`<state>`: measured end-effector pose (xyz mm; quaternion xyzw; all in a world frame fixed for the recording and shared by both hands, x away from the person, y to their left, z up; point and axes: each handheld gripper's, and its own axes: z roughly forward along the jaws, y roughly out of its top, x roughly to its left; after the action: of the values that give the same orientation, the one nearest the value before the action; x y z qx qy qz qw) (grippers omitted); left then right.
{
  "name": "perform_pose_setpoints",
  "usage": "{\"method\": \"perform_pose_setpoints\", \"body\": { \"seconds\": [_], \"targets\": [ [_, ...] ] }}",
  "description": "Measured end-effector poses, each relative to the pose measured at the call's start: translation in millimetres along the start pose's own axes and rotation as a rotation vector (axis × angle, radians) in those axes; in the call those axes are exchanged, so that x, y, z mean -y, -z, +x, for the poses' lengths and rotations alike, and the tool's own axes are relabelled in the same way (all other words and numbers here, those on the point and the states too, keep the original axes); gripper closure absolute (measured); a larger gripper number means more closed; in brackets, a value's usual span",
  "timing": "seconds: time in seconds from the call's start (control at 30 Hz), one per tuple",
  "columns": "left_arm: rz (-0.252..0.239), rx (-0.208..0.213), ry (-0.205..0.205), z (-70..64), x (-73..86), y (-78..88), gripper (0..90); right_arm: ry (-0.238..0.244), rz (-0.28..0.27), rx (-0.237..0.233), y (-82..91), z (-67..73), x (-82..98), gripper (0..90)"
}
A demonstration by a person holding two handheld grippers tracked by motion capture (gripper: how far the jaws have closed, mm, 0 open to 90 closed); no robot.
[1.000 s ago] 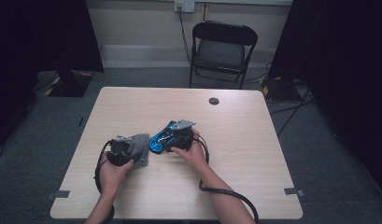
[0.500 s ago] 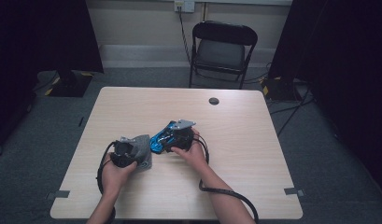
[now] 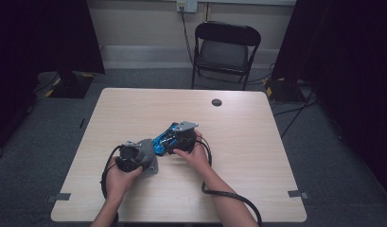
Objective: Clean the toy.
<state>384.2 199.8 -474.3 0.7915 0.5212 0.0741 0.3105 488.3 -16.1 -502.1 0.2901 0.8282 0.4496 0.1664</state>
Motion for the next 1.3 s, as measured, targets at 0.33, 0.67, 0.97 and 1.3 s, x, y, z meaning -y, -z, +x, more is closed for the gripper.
{"method": "perform_pose_setpoints", "body": {
  "seconds": [0.33, 0.67, 0.97, 1.3],
  "targets": [
    [0.027, 0.050, -0.003, -17.3, 1.2, -1.9, 71.6, 0.001, 0.000, 0.000, 0.0, 0.0, 0.0, 8.6],
    [0.057, 0.131, -0.025, -36.3, 1.6, -6.0, 71.5, 0.000, -0.001, 0.000, -0.1, 0.0, 0.0, 8.6],
    [0.070, 0.182, -0.080, -51.6, -0.2, -9.8, 71.4, 0.000, -0.001, 0.000, 0.0, 0.0, 0.0, 8.6],
    [0.068, 0.220, -0.116, -46.2, -5.7, 6.2, 71.1, -0.001, 0.000, 0.000, 0.0, 0.0, 0.0, 8.6]
  ]
}}
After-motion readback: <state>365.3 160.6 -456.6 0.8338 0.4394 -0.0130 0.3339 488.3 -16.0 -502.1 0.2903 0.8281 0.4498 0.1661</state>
